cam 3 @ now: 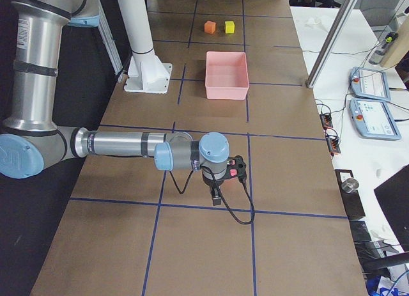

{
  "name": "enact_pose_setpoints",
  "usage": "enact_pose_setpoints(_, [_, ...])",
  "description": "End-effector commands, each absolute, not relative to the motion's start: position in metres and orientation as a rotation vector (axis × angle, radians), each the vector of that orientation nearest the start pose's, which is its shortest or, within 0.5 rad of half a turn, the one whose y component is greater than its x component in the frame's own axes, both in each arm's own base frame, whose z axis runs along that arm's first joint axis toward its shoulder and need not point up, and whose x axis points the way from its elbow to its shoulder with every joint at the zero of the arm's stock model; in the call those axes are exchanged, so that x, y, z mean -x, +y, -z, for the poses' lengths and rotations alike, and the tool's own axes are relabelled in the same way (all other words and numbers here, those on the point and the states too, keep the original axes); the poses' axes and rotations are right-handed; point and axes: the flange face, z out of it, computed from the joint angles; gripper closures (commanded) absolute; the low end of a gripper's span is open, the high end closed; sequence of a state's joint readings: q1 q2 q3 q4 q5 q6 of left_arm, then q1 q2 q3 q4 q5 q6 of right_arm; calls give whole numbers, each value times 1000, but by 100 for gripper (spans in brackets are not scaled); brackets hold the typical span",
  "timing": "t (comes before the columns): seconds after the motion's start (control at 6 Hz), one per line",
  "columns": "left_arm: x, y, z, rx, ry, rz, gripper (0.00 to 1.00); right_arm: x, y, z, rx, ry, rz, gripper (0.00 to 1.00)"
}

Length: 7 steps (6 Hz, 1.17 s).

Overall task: Place blocks into pink bin with both arms
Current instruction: 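Lower the right gripper onto the pink cube and grasp it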

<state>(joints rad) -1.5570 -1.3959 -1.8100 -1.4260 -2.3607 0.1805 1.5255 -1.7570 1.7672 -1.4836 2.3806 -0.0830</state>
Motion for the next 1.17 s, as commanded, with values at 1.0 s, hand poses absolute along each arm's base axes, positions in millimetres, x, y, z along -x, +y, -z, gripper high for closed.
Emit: enact_pose_setpoints(1.0, [56, -411, -632, 12, 794, -155, 0, 144, -492, -599, -145, -782, 102, 0])
